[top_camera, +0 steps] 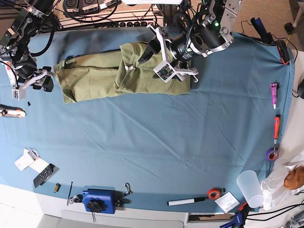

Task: Layout the t-shirt on the table in an organized manner, then fold the t-shirt properly
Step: 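Press the folded end down with the left gripper and release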

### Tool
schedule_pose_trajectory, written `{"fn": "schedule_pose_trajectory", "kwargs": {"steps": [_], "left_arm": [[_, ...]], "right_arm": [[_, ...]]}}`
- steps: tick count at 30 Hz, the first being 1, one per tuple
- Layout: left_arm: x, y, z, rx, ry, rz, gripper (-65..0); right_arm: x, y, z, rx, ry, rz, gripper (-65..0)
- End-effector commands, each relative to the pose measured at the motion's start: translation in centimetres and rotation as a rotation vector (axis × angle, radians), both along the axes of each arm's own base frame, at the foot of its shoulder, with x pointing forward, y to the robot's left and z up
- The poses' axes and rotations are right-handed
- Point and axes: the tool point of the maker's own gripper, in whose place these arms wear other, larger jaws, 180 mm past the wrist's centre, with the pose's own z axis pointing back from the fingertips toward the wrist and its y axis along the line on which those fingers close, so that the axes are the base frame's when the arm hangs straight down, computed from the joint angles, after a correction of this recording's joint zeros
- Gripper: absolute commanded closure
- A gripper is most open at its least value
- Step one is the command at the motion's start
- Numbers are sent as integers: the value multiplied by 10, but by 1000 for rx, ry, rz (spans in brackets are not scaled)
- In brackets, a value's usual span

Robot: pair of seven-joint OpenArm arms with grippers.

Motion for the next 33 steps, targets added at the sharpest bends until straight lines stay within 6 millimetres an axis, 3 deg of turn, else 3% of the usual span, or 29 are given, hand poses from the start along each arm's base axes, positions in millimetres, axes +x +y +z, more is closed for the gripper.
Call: {"fn": "schedule_pose_trajectory", "kwargs": {"steps": [1, 12, 20, 28, 33], "left_arm": [[1, -4, 6, -35, -13, -1, -350], [-20, -2, -15, 69, 42, -110, -350], [-27, -2, -18, 96, 28, -168, -350], [-67, -30, -20, 125, -43, -388, -376], [-61, -43, -24, 180, -123, -349, -376]], "right_arm": [[9, -5, 16, -29, -52, 10, -307], [6, -8, 12, -40, -31, 2, -307], [-9, -9, -31, 96, 56, -39, -307], [-10, 5, -34, 173, 52, 9, -307], [-10, 5, -34, 173, 55, 10, -307]]}}
